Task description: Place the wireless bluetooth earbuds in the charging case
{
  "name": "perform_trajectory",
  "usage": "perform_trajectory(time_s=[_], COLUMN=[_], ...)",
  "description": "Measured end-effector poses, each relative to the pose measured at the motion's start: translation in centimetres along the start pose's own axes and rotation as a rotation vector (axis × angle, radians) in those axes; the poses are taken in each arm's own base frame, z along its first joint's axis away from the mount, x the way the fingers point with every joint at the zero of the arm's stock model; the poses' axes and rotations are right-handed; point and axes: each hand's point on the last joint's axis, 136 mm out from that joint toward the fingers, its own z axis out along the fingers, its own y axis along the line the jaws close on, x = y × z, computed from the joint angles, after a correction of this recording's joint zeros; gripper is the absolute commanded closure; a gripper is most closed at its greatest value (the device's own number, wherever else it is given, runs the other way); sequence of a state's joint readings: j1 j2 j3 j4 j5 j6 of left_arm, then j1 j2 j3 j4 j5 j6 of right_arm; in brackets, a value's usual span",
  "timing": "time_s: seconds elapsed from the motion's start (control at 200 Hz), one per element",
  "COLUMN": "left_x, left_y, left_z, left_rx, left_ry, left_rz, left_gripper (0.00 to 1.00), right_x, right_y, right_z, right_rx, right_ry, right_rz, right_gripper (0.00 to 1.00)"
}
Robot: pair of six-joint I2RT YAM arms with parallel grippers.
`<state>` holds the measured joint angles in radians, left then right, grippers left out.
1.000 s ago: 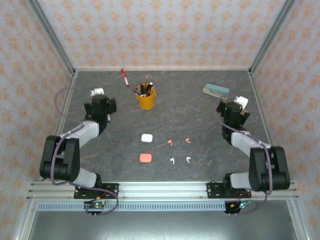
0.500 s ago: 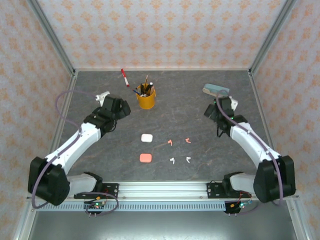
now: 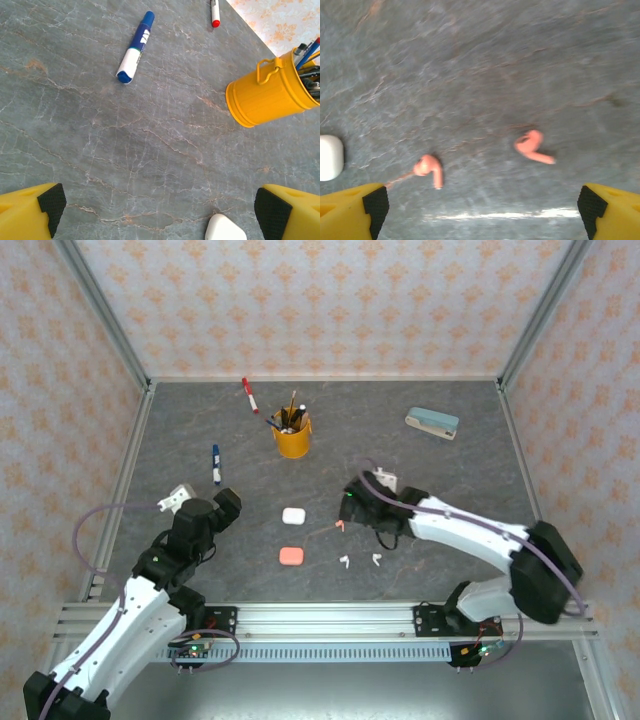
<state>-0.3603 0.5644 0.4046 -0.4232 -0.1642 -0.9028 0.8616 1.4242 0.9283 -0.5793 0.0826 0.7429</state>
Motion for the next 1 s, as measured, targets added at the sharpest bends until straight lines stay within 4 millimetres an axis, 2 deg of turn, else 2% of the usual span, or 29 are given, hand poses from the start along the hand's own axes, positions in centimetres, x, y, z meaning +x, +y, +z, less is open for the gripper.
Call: perform_trajectory(time_s=[0.21,0.38,0.51,0.656,0.876,1.001], left_x=[0.2,-1.2,-1.9,-2.0,-2.0,-1.9], left_y=[0.8,1.3,0.8,0.6,0.7,0.4], left_z=[0.9,2.9,4.5,5.8,6.1,6.2], left_rx=[-0.055,-0.143,-0.179,-0.184,-0.171,-0.159], left_ry=[0.022,0.071,0.123,0.174,0.192,0.199], left_rz=[-0.020,-0.081,-0.091,-0.105,-0.123,-0.124], left_gripper=[0.00,0.00,0.00,0.00,0.00,0.00], right_x=[-0.2,0.4,1.2,2.0,2.3,2.9], right_y=[7.0,10.6,11.7,12.2,14.1,14.5], right_z=[2.0,4.1,5.9,7.0,6.9,7.1], right_rx=[0.026,0.052,0.086,0.113,0.096,0.097], right_ry=[0.027,0.061,0.093,0.118,0.120,0.126], right_rz=[-0.057,-0.083,-0.095,-0.105,-0.120,-0.128], right_gripper=[0.01,0.01,0.01,0.01,0.01,0.01])
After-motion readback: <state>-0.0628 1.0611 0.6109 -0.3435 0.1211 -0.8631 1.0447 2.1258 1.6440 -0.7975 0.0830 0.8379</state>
